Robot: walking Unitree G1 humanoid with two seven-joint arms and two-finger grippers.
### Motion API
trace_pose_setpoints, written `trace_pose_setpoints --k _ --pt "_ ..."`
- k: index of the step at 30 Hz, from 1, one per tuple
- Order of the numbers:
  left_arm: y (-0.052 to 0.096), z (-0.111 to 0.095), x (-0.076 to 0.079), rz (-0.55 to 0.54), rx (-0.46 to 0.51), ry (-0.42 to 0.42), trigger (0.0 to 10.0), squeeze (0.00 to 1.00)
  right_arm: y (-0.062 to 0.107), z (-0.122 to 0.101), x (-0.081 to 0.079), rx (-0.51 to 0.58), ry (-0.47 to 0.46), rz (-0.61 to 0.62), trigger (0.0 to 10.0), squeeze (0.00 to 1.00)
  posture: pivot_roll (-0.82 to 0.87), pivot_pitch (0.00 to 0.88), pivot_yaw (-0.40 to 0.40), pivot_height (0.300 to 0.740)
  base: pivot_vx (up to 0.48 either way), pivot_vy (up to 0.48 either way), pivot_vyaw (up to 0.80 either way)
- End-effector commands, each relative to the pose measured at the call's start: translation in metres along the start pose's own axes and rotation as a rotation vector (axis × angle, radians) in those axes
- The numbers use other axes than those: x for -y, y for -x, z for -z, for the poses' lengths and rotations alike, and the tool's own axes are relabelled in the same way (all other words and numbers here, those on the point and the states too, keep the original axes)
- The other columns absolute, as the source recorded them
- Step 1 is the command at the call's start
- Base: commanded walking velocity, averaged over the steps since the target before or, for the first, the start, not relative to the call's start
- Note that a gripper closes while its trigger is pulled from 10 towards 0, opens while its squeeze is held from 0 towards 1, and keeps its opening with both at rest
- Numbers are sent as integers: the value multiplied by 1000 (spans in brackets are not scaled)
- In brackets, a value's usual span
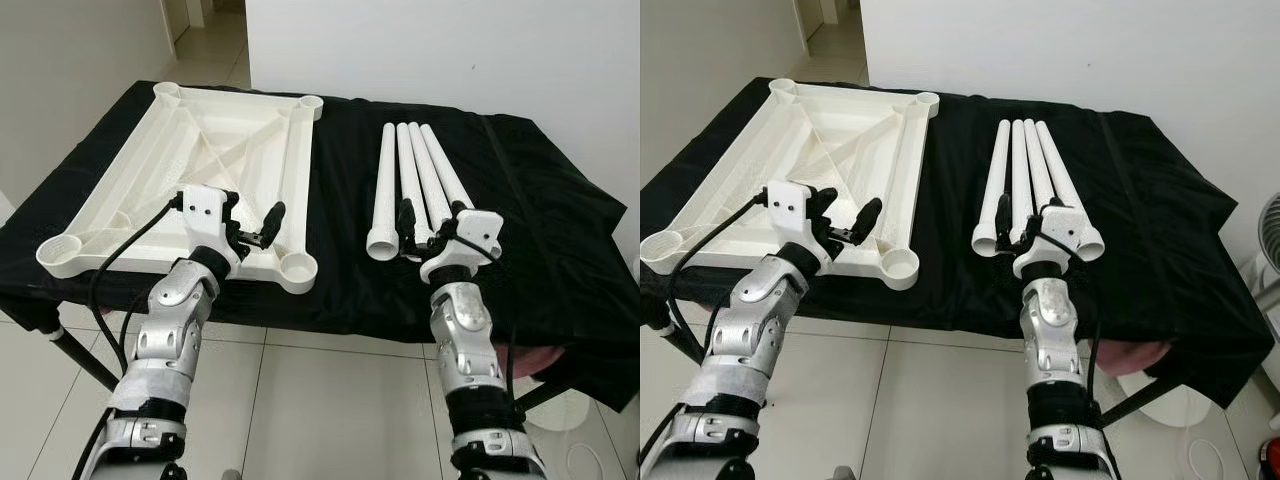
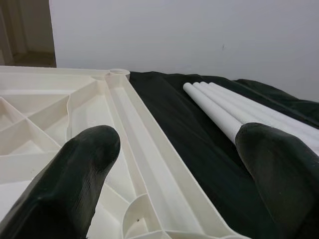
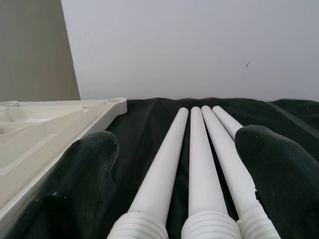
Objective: Building children table
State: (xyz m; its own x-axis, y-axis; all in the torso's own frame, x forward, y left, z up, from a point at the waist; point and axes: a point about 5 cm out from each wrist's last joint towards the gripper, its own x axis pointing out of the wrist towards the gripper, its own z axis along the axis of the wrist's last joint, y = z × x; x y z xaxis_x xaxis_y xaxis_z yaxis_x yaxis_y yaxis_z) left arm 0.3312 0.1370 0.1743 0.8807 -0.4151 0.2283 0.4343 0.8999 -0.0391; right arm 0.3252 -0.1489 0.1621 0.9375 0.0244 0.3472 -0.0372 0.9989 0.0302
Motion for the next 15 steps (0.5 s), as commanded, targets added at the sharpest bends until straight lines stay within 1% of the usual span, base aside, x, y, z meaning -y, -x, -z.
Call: trace_pose_setpoints --k 1,3,5,7,9,15 --pt "1 -2 -14 -245 10 -2 10000 0 -1 -3 -4 19 5 -4 10000 0 -43 0 -21 740 0 0 0" --pt "-1 -3 -14 -245 15 -4 10000 0 -2 -3 -5 19 12 -5 10000 0 -41 0 -23 740 0 0 0" --pt "-5 -5 -16 -230 22 -15 10000 0 -6 -4 -6 24 29 -4 10000 0 -39 0 -34 740 0 0 -800" --pt "-5 -5 -16 -230 22 -15 10000 0 -6 -4 -6 24 29 -4 10000 0 -39 0 -34 740 0 0 -800" --pt "-8 -6 -17 -219 34 -16 10000 0 -9 -5 -5 27 35 0 10000 0 -38 0 -41 740 0 0 -800" --pt "-11 -7 -19 -228 41 -20 10000 0 -11 -5 -7 30 35 -7 10000 0 -33 0 -46 740 0 0 -800"
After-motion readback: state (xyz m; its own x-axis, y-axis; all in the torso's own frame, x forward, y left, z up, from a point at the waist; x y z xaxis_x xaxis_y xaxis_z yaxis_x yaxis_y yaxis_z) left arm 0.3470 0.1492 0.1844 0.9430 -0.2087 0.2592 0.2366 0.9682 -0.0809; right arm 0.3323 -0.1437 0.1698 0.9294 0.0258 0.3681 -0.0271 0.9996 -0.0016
